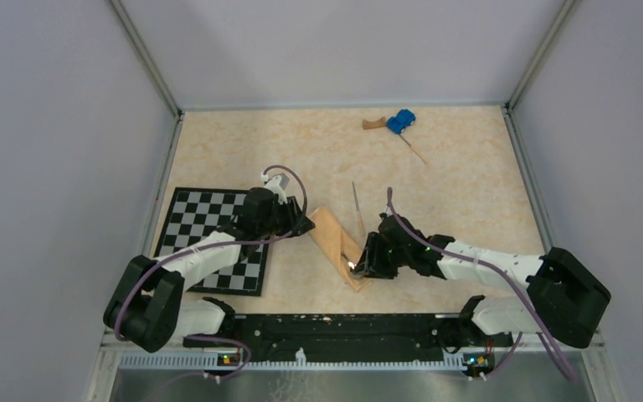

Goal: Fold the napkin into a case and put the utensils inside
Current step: Insert the spoon into the folded napkin, then move the chopsticks to the center of the board.

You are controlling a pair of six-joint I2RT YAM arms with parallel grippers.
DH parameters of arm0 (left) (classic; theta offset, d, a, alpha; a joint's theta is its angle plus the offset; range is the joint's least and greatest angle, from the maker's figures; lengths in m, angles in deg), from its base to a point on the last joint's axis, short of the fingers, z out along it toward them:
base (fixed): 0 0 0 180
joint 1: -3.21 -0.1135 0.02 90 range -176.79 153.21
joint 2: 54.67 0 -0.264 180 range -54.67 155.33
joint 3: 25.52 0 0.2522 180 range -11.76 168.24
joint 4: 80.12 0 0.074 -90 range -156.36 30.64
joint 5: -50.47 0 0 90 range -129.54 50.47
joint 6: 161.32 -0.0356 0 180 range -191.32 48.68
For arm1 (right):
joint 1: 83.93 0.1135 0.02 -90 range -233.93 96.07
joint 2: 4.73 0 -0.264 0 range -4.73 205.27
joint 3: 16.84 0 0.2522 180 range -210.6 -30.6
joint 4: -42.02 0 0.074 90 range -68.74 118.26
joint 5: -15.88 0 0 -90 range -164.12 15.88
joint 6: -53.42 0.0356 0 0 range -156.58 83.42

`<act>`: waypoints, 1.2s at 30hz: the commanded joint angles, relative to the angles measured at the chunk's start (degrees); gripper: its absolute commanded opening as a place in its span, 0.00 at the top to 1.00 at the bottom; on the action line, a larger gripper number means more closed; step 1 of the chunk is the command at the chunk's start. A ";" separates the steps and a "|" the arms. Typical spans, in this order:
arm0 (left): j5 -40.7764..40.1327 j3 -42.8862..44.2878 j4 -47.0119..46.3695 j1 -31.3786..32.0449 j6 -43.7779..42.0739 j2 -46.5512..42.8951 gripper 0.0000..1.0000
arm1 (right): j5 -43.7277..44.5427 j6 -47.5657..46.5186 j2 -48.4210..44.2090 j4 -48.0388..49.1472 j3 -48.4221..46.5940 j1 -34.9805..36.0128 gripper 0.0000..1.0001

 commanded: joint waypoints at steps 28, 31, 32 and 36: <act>4.86 2.38 1.99 0.13 -2.64 -6.61 0.34 | 13.94 -32.69 2.53 -18.13 -24.16 -15.72 0.21; 7.47 3.12 3.08 0.06 -2.26 -7.78 0.28 | 16.13 -41.48 11.66 -13.59 -31.84 -25.28 0.21; 8.45 3.53 3.53 0.12 -2.06 -8.22 0.23 | 16.47 -43.75 15.94 -13.26 -35.04 -27.94 0.21; 11.57 3.45 4.43 0.10 -0.78 -10.78 0.20 | 15.68 -52.60 33.30 -16.46 -52.59 -34.95 0.28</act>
